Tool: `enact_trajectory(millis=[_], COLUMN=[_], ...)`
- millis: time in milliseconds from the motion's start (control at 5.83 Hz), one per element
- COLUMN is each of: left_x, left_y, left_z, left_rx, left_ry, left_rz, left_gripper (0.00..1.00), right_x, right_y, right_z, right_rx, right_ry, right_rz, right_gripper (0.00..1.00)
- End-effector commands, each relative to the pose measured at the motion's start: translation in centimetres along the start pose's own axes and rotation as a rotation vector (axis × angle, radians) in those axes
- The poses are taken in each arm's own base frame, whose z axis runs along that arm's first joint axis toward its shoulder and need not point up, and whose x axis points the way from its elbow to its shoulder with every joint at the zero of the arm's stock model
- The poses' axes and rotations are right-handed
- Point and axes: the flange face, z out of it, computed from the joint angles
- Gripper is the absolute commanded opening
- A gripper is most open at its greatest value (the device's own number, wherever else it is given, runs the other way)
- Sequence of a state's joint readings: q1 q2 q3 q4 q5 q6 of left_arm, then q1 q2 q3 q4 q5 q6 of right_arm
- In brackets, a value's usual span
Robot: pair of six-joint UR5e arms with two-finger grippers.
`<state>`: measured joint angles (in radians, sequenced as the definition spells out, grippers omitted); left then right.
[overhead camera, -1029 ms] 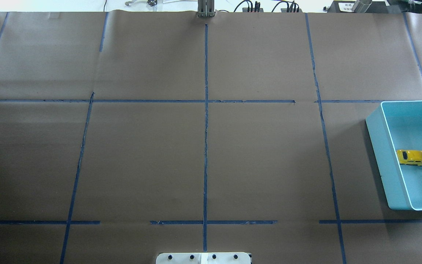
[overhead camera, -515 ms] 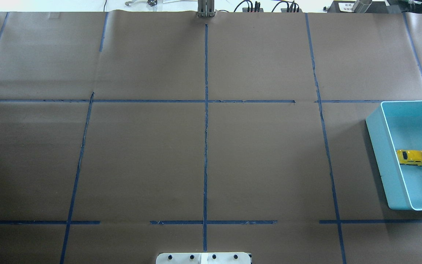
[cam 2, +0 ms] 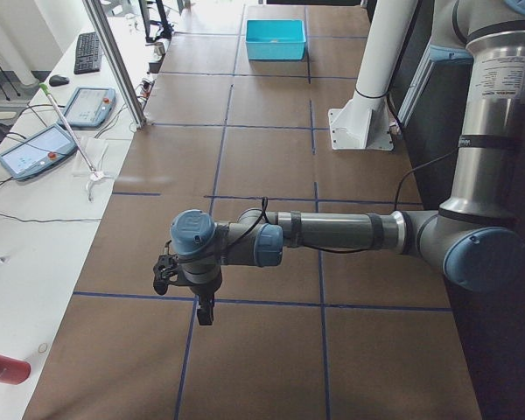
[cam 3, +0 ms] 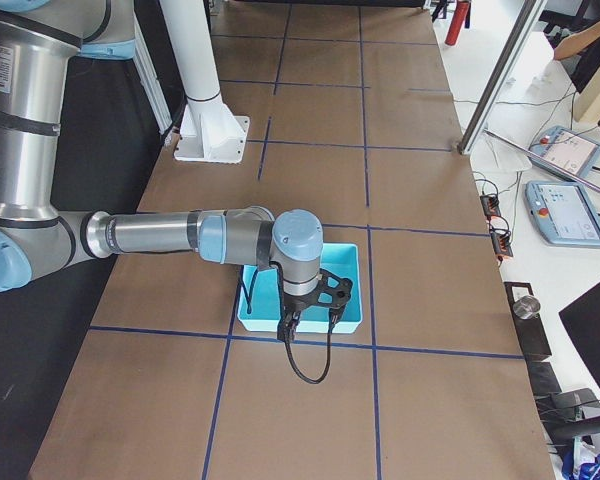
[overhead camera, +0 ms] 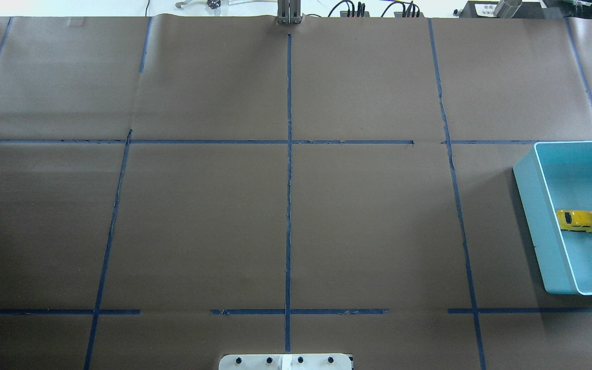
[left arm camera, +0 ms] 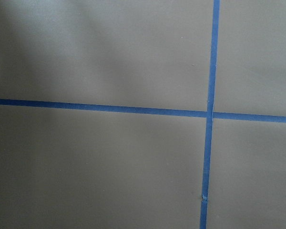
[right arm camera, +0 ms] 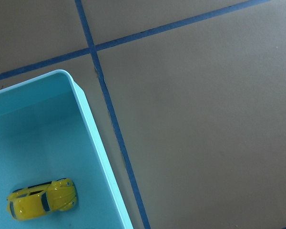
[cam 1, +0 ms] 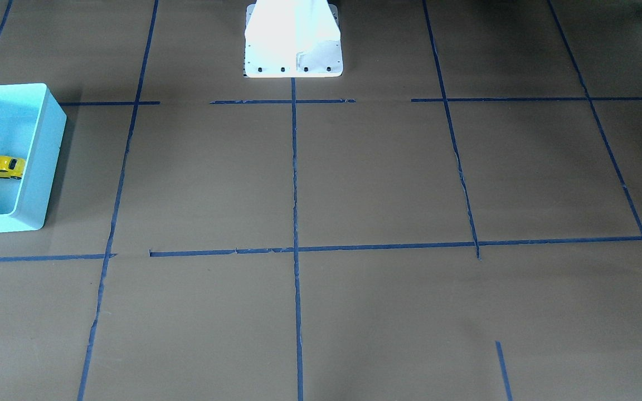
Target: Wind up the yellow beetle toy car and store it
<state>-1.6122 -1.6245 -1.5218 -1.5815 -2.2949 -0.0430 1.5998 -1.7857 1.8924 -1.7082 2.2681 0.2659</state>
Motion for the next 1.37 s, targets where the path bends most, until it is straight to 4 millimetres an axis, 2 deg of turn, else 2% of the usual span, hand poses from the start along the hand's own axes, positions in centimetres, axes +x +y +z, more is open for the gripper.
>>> enact_trajectory(millis=[0,172,515,686,858,1201], left_x=[0.0,-0.1,-0.1,-0.1,0.0,0.0], left_y=[0.0,0.0,0.0,0.0,0.0,0.0], left_z=[0.0,0.1,0.1,0.1,0.0,0.0], left_rx=[0.0,-0.001,-0.001,-0.001,0.0,0.0], left_ry=[0.0,0.0,0.0,0.0,0.0,0.0], left_rz=[0.0,-0.001,-0.001,-0.001,0.0,0.0], left_gripper=[1.0,1.0,1.0,1.0,1.0,1.0], right_x=[-0.9,-1.0,0.1,-0.6,-2.3,-2.4], right_y=[-0.2,-0.1,-0.4,-1.1,-2.0,-2.0], right_z=[0.2,0.3,1.7,1.1,1.0,1.1], right_rx=[0.001,-0.009,-0.033,-0.019,-0.015,-0.018], right_ry=[-0.008,-0.031,-0.016,-0.022,-0.013,-0.009], right_rz=[-0.011,-0.014,-0.014,-0.036,-0.07,-0.073], right_gripper=[1.0,1.0,1.0,1.0,1.0,1.0])
